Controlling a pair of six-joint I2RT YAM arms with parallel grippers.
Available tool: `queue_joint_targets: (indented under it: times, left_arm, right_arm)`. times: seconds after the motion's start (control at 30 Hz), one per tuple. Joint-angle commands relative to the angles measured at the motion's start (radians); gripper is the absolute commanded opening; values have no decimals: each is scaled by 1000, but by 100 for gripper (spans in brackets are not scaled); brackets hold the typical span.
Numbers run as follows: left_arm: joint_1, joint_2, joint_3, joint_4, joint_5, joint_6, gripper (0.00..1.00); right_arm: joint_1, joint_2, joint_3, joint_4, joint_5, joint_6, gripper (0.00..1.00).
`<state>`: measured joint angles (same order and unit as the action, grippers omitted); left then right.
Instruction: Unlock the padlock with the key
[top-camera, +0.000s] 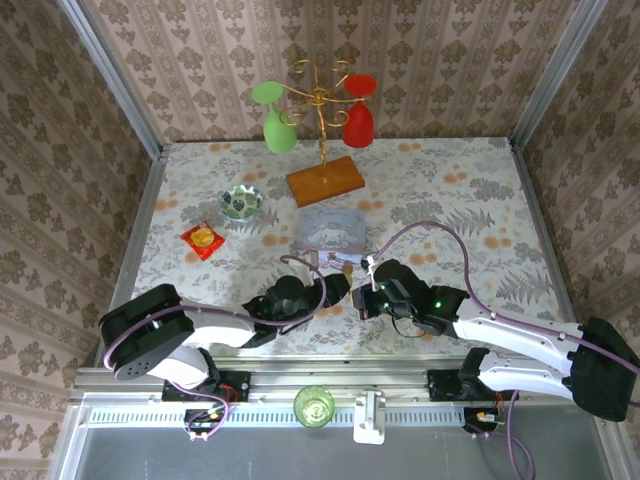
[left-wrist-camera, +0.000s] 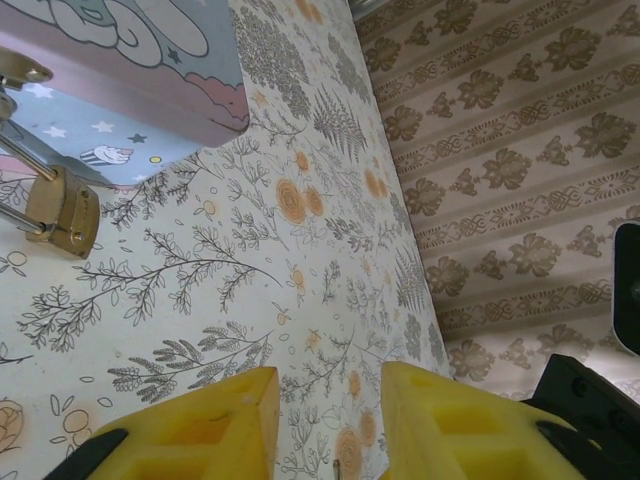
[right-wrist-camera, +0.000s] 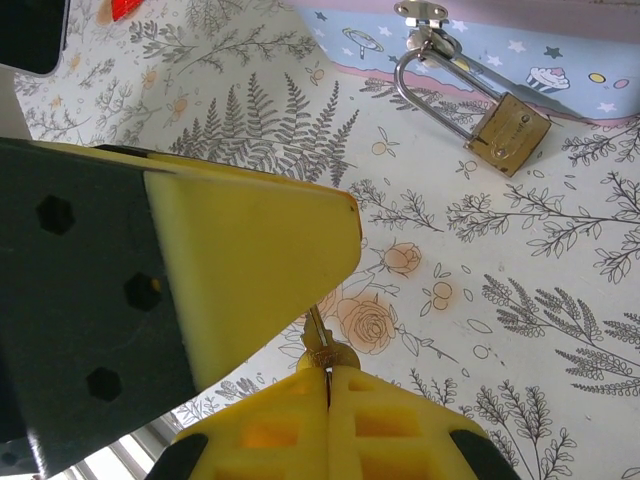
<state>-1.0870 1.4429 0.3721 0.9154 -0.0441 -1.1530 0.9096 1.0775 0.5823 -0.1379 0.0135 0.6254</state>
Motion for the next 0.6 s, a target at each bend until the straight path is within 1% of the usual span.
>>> queue_joint_targets:
  times: [0.0,0.1,0.2,0.37,0.47,0.57]
  left_arm:
    - [-8,10,38,-8,27,2,29]
    - [-8,10,43,-18,35,3,20]
    - [-7,10,51,-56,39,5,20]
    - [-7,7,47,-74,33,6,20]
    - [-8,-2,57,-120,36,17,21]
    - [-9,-11,57,-124,31,25,19]
  right_arm:
    - [-1,-9,-12,3,9,4,0]
    - [-1,-8,-12,4,18,9,0]
    - [0,-8,-15,15,19,17,0]
    - [2,-8,-24,20,28,26,0]
    - [3,-7,-21,16,28,25,0]
    - [3,-7,-21,20,27,23,0]
